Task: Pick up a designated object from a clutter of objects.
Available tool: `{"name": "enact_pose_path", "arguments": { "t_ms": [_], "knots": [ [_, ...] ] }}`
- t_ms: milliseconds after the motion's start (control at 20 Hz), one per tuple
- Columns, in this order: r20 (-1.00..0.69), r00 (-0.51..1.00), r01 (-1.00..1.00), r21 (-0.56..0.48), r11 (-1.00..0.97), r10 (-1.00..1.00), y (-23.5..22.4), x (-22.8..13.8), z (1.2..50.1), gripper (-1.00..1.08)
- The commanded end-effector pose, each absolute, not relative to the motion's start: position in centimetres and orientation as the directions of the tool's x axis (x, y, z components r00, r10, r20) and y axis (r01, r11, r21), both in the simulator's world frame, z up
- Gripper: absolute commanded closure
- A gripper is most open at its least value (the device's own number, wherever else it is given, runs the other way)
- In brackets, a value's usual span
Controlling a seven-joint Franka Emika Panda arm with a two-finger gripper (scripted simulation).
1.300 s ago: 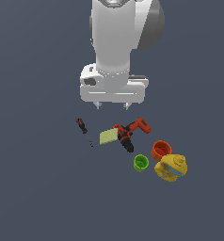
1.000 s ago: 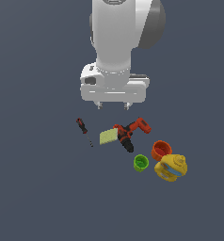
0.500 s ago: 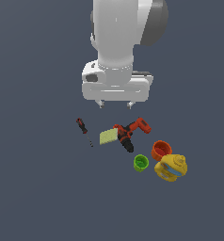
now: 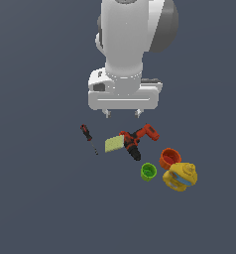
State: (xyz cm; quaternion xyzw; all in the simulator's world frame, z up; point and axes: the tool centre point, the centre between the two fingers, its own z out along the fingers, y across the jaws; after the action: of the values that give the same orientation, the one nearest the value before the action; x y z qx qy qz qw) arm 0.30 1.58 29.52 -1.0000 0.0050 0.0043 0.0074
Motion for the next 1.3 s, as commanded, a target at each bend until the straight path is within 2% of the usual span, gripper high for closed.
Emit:
{"name": "enact_pose_path", "arguments": {
  "t_ms": [0, 600, 1250],
  "knots": [
    [-0.009, 1.0, 0.027, -0.011, -1.0, 0.027, 1.8, 0.7, 29.0, -0.92],
    [-0.014, 0.94, 0.342, 0.013, -0.94, 0.342, 4.2, 4.3, 24.7, -0.92],
    [-0.022, 0.709, 0.706, 0.015, -0.708, 0.705, 8.0, 8.0, 18.0, -0.92]
  ]
}}
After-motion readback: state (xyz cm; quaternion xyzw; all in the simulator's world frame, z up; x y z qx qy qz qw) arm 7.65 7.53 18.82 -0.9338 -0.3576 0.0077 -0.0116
